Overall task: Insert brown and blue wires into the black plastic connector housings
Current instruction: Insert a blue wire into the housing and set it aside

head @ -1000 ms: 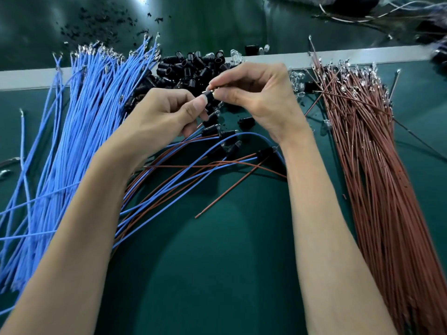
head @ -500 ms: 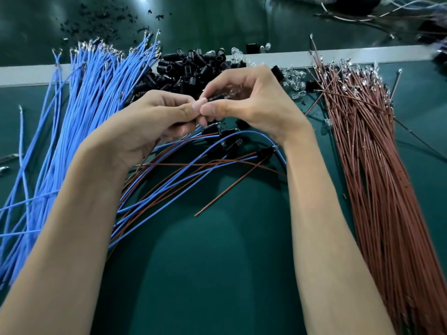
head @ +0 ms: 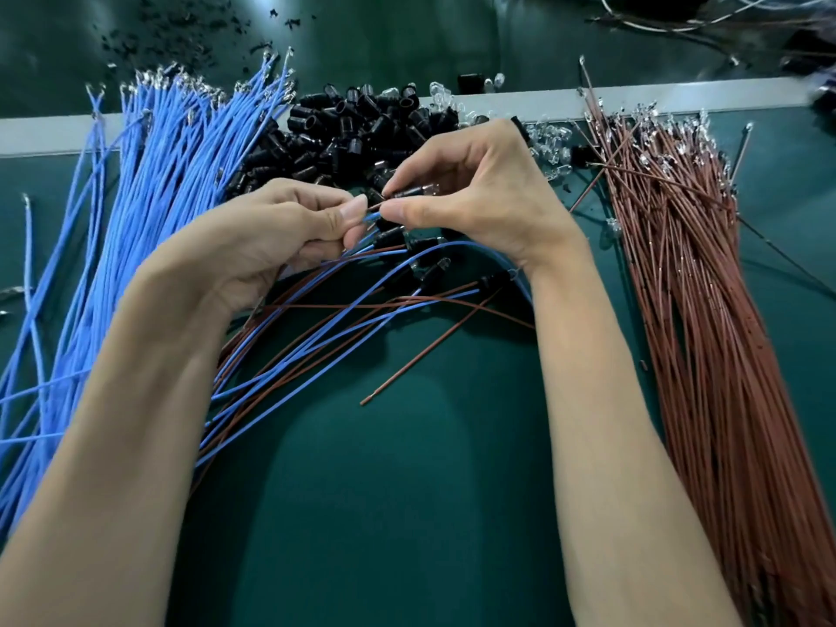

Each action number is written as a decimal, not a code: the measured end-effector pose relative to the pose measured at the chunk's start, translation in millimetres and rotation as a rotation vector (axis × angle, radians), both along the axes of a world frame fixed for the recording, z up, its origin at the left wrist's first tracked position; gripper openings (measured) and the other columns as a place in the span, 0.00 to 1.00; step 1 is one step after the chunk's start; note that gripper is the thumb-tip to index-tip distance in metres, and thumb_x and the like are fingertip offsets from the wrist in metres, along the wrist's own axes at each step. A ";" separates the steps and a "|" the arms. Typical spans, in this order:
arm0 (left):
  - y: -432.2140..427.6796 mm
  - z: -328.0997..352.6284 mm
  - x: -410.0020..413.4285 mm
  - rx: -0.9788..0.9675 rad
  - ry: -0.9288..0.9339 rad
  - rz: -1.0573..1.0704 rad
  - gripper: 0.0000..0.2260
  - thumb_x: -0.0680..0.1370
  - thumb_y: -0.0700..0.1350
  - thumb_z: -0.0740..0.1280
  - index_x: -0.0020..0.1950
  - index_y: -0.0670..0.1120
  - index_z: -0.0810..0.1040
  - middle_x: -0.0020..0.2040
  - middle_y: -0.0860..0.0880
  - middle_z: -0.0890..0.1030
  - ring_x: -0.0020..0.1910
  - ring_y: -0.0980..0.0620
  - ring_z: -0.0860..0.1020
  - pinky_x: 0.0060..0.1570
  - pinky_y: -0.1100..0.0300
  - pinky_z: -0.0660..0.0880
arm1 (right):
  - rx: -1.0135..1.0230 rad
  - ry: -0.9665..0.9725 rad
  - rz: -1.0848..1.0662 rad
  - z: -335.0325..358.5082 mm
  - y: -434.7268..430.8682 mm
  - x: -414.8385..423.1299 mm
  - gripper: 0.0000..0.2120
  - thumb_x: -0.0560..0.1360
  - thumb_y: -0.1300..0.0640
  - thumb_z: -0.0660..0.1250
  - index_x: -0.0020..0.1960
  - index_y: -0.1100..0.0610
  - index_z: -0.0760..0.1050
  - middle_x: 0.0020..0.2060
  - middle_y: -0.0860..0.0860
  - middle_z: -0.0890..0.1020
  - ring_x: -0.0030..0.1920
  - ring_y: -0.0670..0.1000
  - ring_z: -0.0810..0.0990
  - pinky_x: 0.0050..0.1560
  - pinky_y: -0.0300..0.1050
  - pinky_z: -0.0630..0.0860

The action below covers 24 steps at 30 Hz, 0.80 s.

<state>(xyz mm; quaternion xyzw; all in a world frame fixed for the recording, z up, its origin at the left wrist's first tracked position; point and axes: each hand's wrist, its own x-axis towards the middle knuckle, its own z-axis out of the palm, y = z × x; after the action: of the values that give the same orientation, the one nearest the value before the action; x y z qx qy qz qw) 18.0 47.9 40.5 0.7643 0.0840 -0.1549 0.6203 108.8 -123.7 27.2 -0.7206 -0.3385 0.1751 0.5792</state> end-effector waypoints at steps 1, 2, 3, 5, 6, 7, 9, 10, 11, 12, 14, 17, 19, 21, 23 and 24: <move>0.8 0.1 0.0 -0.002 0.000 -0.005 0.16 0.72 0.52 0.61 0.27 0.48 0.74 0.22 0.56 0.62 0.22 0.59 0.56 0.26 0.63 0.50 | 0.011 -0.008 -0.005 -0.1 0.7 -0.1 0.06 0.66 0.64 0.77 0.40 0.59 0.82 0.33 0.55 0.82 0.33 0.47 0.77 0.36 0.40 0.74; 1.6 0.3 0.0 0.001 -0.004 -0.009 0.16 0.73 0.52 0.61 0.27 0.48 0.75 0.21 0.56 0.62 0.22 0.60 0.56 0.26 0.63 0.50 | 0.019 -0.017 -0.006 0.0 1.0 0.0 0.06 0.66 0.64 0.77 0.40 0.59 0.82 0.34 0.56 0.83 0.34 0.47 0.77 0.37 0.41 0.74; 2.0 0.3 -0.2 0.003 -0.009 -0.011 0.15 0.73 0.52 0.61 0.28 0.48 0.74 0.21 0.57 0.62 0.22 0.61 0.56 0.26 0.63 0.50 | 0.025 -0.023 -0.006 -0.2 1.1 -0.1 0.06 0.66 0.64 0.77 0.41 0.58 0.82 0.35 0.56 0.83 0.34 0.47 0.78 0.37 0.42 0.75; 2.8 0.6 -0.5 0.008 -0.019 -0.012 0.14 0.73 0.52 0.61 0.31 0.44 0.72 0.21 0.58 0.62 0.21 0.61 0.56 0.25 0.66 0.52 | 0.040 -0.012 -0.005 -0.5 0.9 0.1 0.06 0.66 0.65 0.77 0.41 0.59 0.82 0.34 0.53 0.83 0.34 0.46 0.79 0.38 0.40 0.75; 3.3 0.5 -0.8 0.010 -0.021 -0.011 0.14 0.73 0.52 0.61 0.31 0.44 0.72 0.21 0.58 0.62 0.21 0.61 0.56 0.24 0.67 0.53 | 0.046 -0.003 -0.004 -0.8 0.6 0.4 0.06 0.66 0.65 0.77 0.42 0.59 0.83 0.33 0.50 0.83 0.34 0.44 0.79 0.38 0.37 0.76; 3.7 0.3 -1.2 0.009 -0.019 -0.006 0.14 0.73 0.52 0.61 0.30 0.46 0.73 0.21 0.58 0.62 0.21 0.61 0.56 0.24 0.68 0.53 | 0.046 0.002 -0.002 -1.0 0.5 0.3 0.07 0.66 0.65 0.77 0.43 0.59 0.83 0.32 0.49 0.83 0.34 0.43 0.79 0.38 0.36 0.75; 2.8 -1.2 -2.0 0.000 -0.014 0.013 0.14 0.73 0.52 0.61 0.29 0.47 0.74 0.21 0.57 0.61 0.22 0.60 0.56 0.24 0.66 0.52 | 0.025 0.010 0.007 -0.5 -0.6 0.9 0.07 0.66 0.65 0.77 0.44 0.60 0.83 0.32 0.49 0.84 0.34 0.43 0.79 0.38 0.36 0.74; 2.1 -1.8 -1.9 0.000 -0.012 0.019 0.14 0.73 0.52 0.61 0.31 0.46 0.73 0.22 0.57 0.61 0.22 0.60 0.56 0.24 0.66 0.52 | 0.015 0.016 0.004 0.1 -0.9 1.8 0.08 0.66 0.65 0.77 0.44 0.61 0.83 0.33 0.51 0.84 0.34 0.43 0.80 0.38 0.35 0.74; 1.6 -2.5 -1.8 0.004 -0.012 0.023 0.14 0.73 0.52 0.61 0.32 0.45 0.73 0.22 0.56 0.61 0.22 0.60 0.55 0.25 0.65 0.51 | 0.015 0.023 -0.006 0.2 -0.4 2.7 0.08 0.66 0.65 0.77 0.45 0.62 0.83 0.33 0.51 0.84 0.34 0.43 0.81 0.38 0.34 0.75; 1.1 -3.1 -1.5 0.011 -0.015 0.027 0.14 0.73 0.53 0.61 0.32 0.45 0.73 0.22 0.56 0.61 0.23 0.59 0.55 0.25 0.64 0.51 | 0.023 0.031 -0.020 0.5 0.3 3.3 0.10 0.66 0.65 0.77 0.46 0.62 0.83 0.33 0.51 0.85 0.34 0.43 0.82 0.39 0.34 0.75; 2.2 -1.9 -1.1 0.031 -0.027 0.043 0.14 0.73 0.54 0.62 0.32 0.47 0.75 0.22 0.56 0.61 0.24 0.58 0.56 0.26 0.62 0.51 | 0.053 0.069 -0.038 1.6 3.0 3.1 0.12 0.67 0.67 0.75 0.50 0.62 0.82 0.35 0.52 0.84 0.35 0.44 0.83 0.40 0.34 0.77; 5.9 2.1 -1.1 0.045 -0.041 0.100 0.13 0.73 0.54 0.63 0.34 0.48 0.77 0.22 0.55 0.63 0.24 0.57 0.57 0.25 0.64 0.53 | 0.117 0.193 -0.021 3.2 5.1 3.6 0.13 0.72 0.71 0.69 0.55 0.60 0.78 0.36 0.49 0.85 0.38 0.47 0.85 0.42 0.36 0.79; 5.3 3.9 -0.8 0.048 -0.055 0.124 0.13 0.73 0.54 0.63 0.37 0.46 0.78 0.22 0.55 0.64 0.23 0.58 0.59 0.24 0.67 0.54 | 0.112 0.210 -0.019 3.8 3.6 5.4 0.12 0.73 0.71 0.67 0.54 0.59 0.79 0.34 0.48 0.85 0.36 0.49 0.85 0.39 0.36 0.80; 1.6 5.7 0.4 0.058 -0.077 0.135 0.13 0.74 0.53 0.63 0.39 0.45 0.79 0.24 0.55 0.67 0.23 0.60 0.62 0.24 0.71 0.58 | 0.096 0.214 -0.018 4.1 2.4 5.8 0.12 0.74 0.71 0.67 0.54 0.61 0.78 0.32 0.47 0.84 0.34 0.48 0.85 0.35 0.35 0.79; -3.8 6.4 1.1 0.068 -0.105 0.141 0.13 0.73 0.54 0.64 0.41 0.46 0.80 0.25 0.55 0.69 0.26 0.60 0.64 0.26 0.71 0.59 | 0.095 0.224 -0.016 3.8 3.3 4.9 0.12 0.73 0.72 0.67 0.55 0.63 0.78 0.31 0.47 0.84 0.33 0.48 0.85 0.35 0.34 0.78; -6.4 6.2 1.3 0.078 -0.119 0.148 0.12 0.73 0.54 0.65 0.41 0.47 0.81 0.26 0.55 0.70 0.27 0.59 0.64 0.27 0.70 0.59 | 0.093 0.225 -0.010 3.4 4.1 4.3 0.13 0.72 0.72 0.68 0.55 0.63 0.78 0.31 0.48 0.84 0.34 0.48 0.85 0.36 0.34 0.78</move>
<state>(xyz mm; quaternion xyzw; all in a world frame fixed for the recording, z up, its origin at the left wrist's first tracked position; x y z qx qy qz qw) 19.3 41.5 46.7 0.7876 0.1091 -0.0597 0.6035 113.1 -119.6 30.7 -0.6703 -0.2756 0.2360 0.6473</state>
